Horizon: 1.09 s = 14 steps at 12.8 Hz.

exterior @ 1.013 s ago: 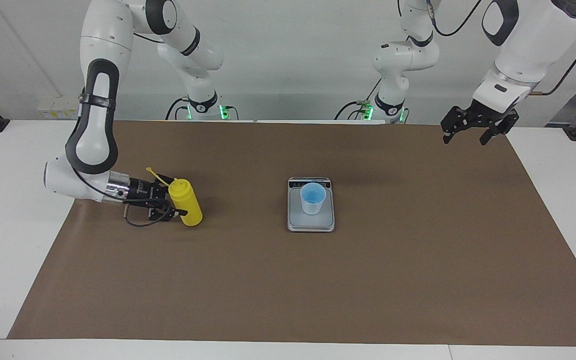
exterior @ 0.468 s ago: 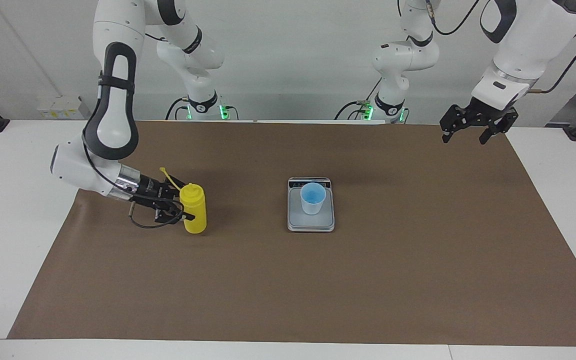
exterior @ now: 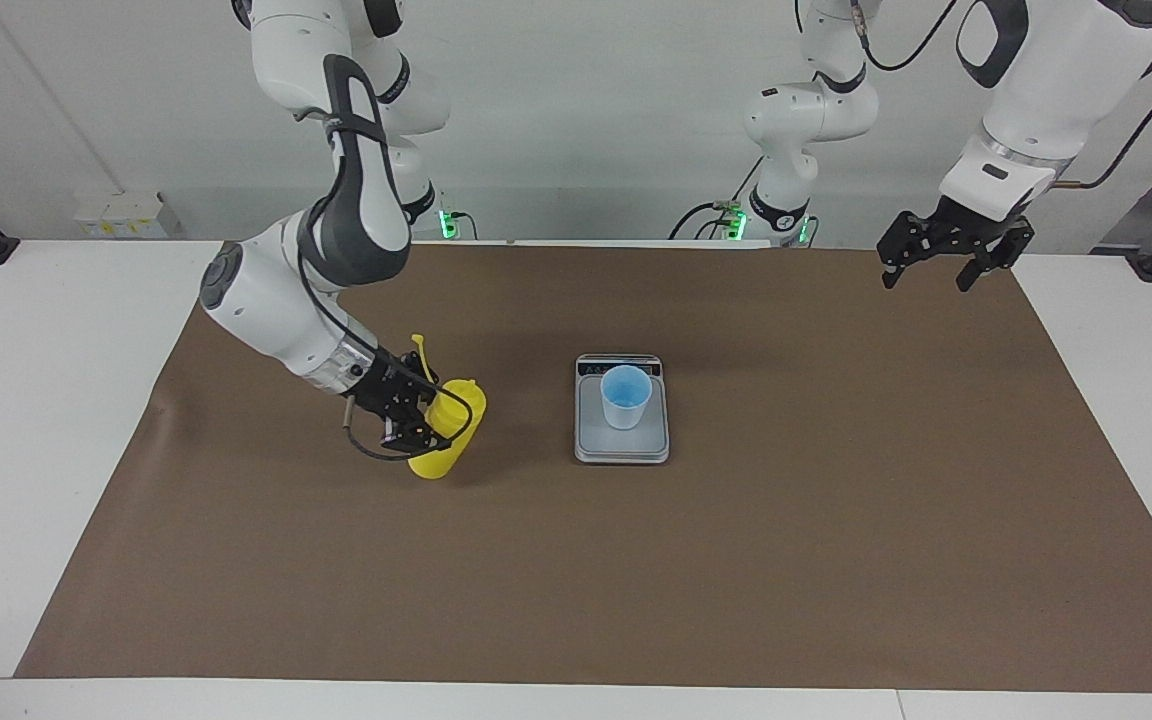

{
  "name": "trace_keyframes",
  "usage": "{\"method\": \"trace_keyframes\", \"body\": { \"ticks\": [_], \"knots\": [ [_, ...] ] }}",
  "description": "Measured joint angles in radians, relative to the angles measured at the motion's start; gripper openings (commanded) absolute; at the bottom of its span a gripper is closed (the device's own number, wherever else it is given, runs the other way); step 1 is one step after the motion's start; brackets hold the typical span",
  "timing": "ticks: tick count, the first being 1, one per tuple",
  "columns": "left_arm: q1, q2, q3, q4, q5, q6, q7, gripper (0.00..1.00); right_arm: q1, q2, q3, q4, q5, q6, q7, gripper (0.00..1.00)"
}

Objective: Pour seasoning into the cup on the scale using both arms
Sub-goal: 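Lift the yellow bottle and carry it over the cup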

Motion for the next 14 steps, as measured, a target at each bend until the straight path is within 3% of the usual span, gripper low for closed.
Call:
{"method": "trace_keyframes", "body": {
  "ticks": [4,6,9,14],
  "knots": [
    [0.001,0.0,0.006,-0.001,0.0,0.0,0.0,1.0,0.137,0.039,0.001,0.092,-0.269,0.001,0.233,0.0],
    [0.001,0.0,0.007,-0.001,0.0,0.0,0.0,1.0,0.196,0.054,0.001,0.12,-0.361,0.001,0.288,0.0],
    [0.001,0.0,0.006,-0.001,0.0,0.0,0.0,1.0,0.297,0.073,0.002,0.157,-0.597,-0.001,0.398,0.0],
    [0.001,0.0,0.006,-0.001,0.0,0.0,0.0,1.0,0.407,0.082,0.002,0.166,-0.838,-0.017,0.427,0.0]
  ]
}}
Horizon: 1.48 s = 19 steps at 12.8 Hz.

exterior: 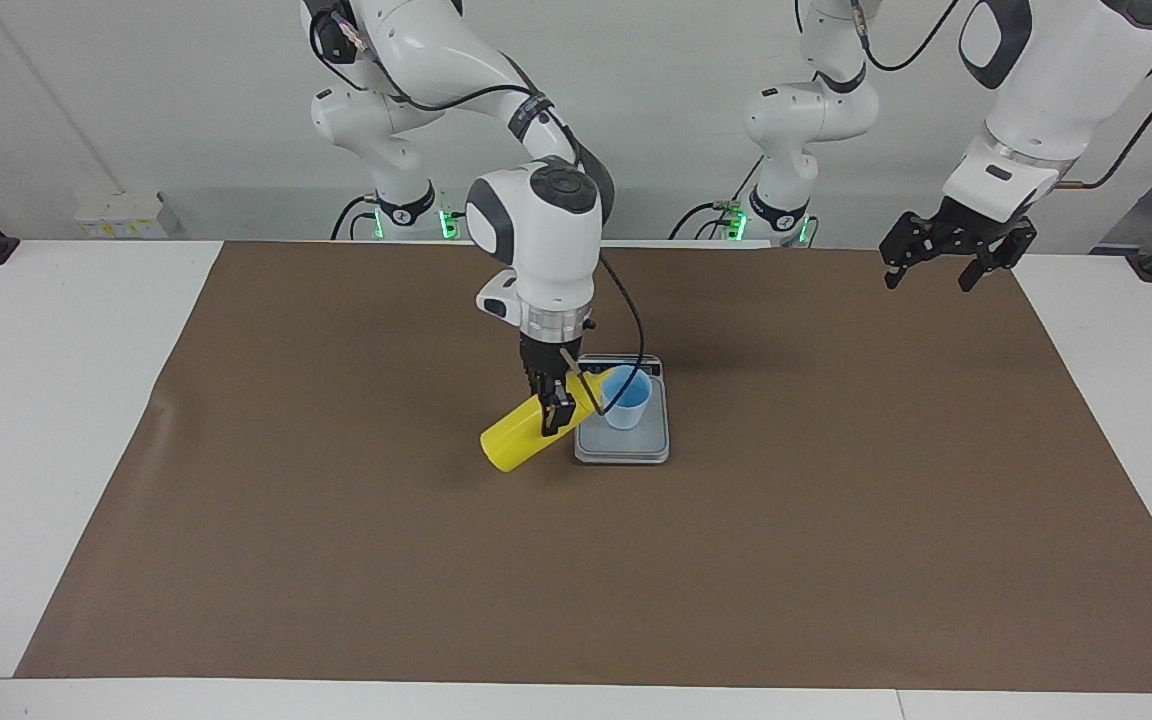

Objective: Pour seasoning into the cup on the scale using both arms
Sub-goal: 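Lift the yellow bottle and carry it over the cup, then tilt the yellow bottle nozzle-down over the blue cup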

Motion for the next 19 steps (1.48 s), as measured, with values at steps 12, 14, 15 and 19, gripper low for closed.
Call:
{"method": "trace_keyframes", "body": {
  "ticks": [12,14,15,19],
  "knots": [
    [0.0,0.0,0.0,0.0,0.0,0.0,0.0,1.0,0.08,-0.02,0.0,-0.109,-0.662,0.154,0.219,0.0],
    [0.0,0.0,0.0,0.0,0.0,0.0,0.0,1.0,0.088,-0.032,0.001,-0.145,-0.77,0.184,0.259,0.0],
    [0.0,0.0,0.0,0.0,0.0,0.0,0.0,1.0,0.099,-0.033,0.001,-0.156,-0.839,0.184,0.307,0.0],
    [0.0,0.0,0.0,0.0,0.0,0.0,0.0,1.0,0.139,-0.031,0.001,-0.206,-0.986,0.185,0.447,0.0]
  ]
}}
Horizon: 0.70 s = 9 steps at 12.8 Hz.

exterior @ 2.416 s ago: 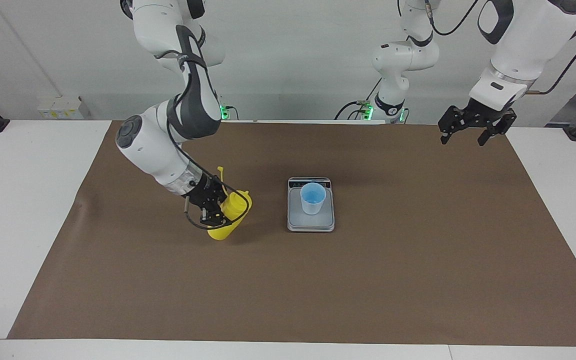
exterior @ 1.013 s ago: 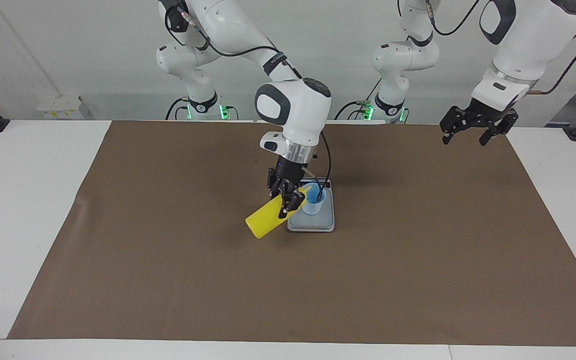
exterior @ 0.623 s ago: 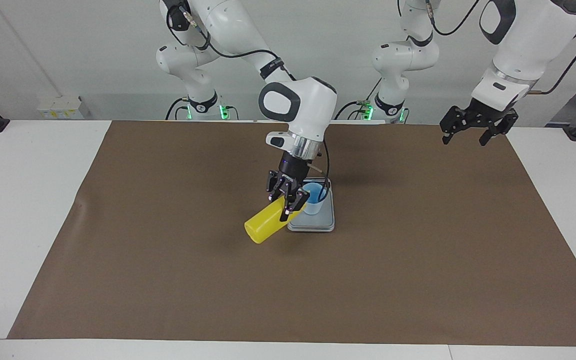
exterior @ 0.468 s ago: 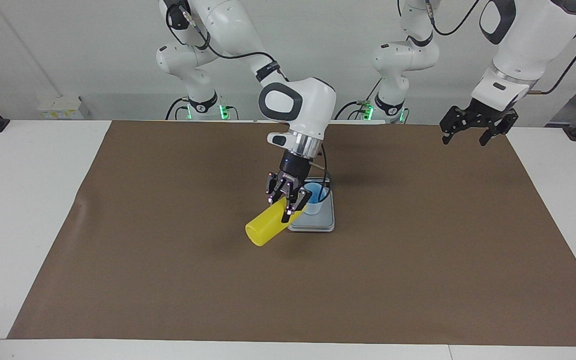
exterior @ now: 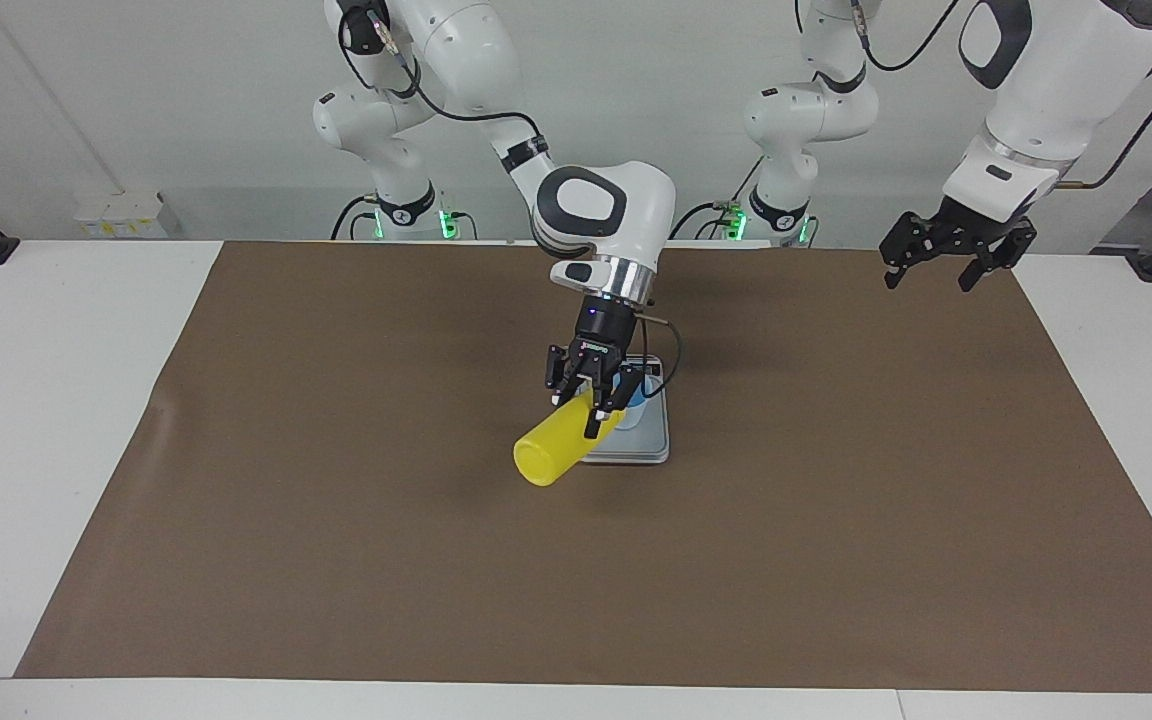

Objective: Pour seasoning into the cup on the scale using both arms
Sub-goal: 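Tilt the yellow bottle nozzle-down over the blue cup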

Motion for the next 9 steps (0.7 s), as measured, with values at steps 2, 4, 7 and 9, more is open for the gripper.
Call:
{"method": "trace_keyframes", "body": {
  "ticks": [2,4,7,9],
  "knots": [
    [0.0,0.0,0.0,0.0,0.0,0.0,0.0,1.0,0.007,0.0,0.0,-0.011,-0.025,0.0,0.002,0.0],
    [0.0,0.0,0.0,0.0,0.0,0.0,0.0,1.0,0.007,-0.001,0.0,-0.011,-0.03,0.0,0.003,0.0],
    [0.0,0.0,0.0,0.0,0.0,0.0,0.0,1.0,-0.002,-0.016,-0.003,0.005,-0.025,0.0,0.008,0.0],
    [0.0,0.0,0.0,0.0,0.0,0.0,0.0,1.0,-0.022,-0.038,-0.004,0.016,0.056,0.012,0.017,0.0]
  ]
}}
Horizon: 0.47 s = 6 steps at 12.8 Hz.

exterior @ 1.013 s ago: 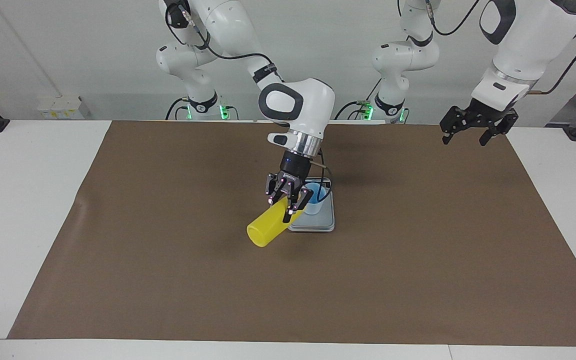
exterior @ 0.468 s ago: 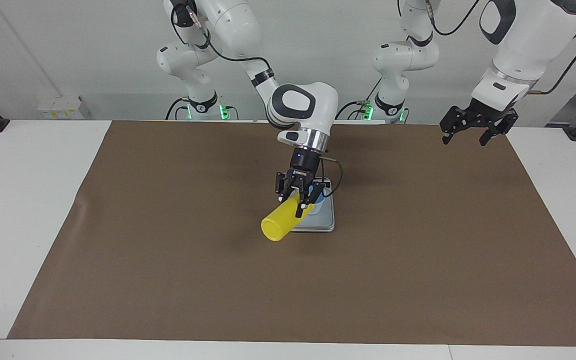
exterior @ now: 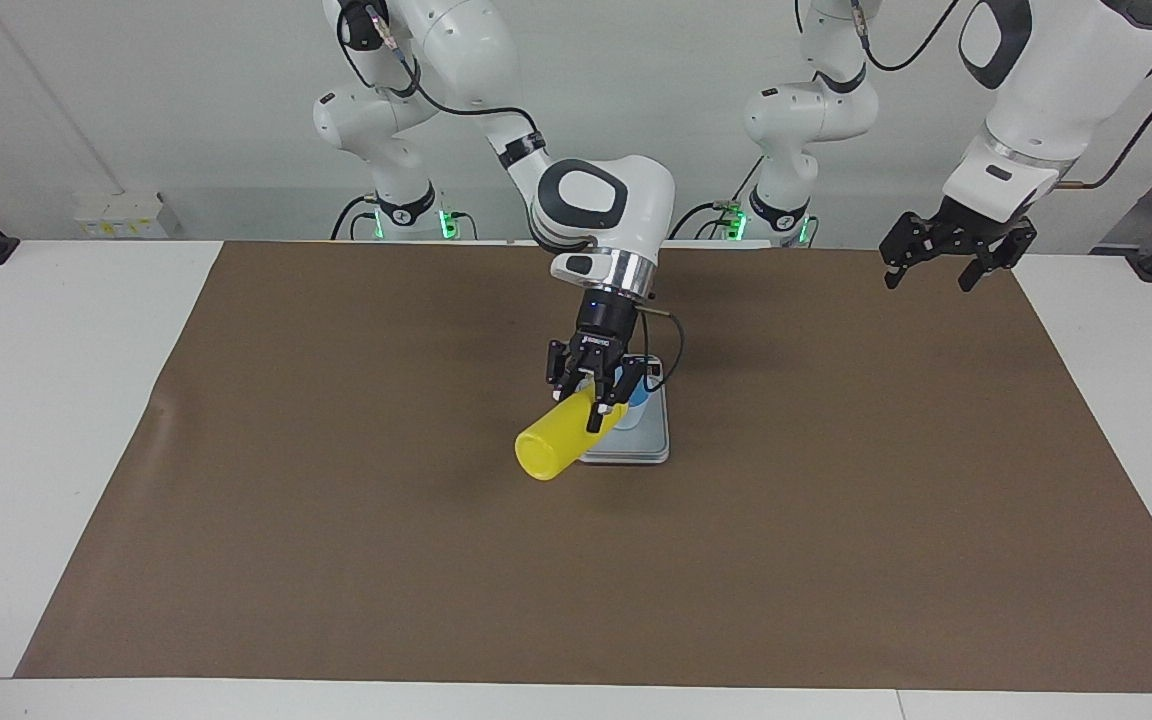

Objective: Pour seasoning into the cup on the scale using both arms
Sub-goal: 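Tilt the yellow bottle nozzle-down over the blue cup, then turn the bottle upright and carry it back from the scale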

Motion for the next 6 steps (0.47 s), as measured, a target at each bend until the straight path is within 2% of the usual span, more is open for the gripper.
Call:
{"method": "trace_keyframes", "body": {
  "ticks": [6],
  "knots": [
    [0.0,0.0,0.0,0.0,0.0,0.0,0.0,1.0,-0.091,-0.067,-0.002,0.022,0.47,0.018,0.0,0.0]
  ]
}}
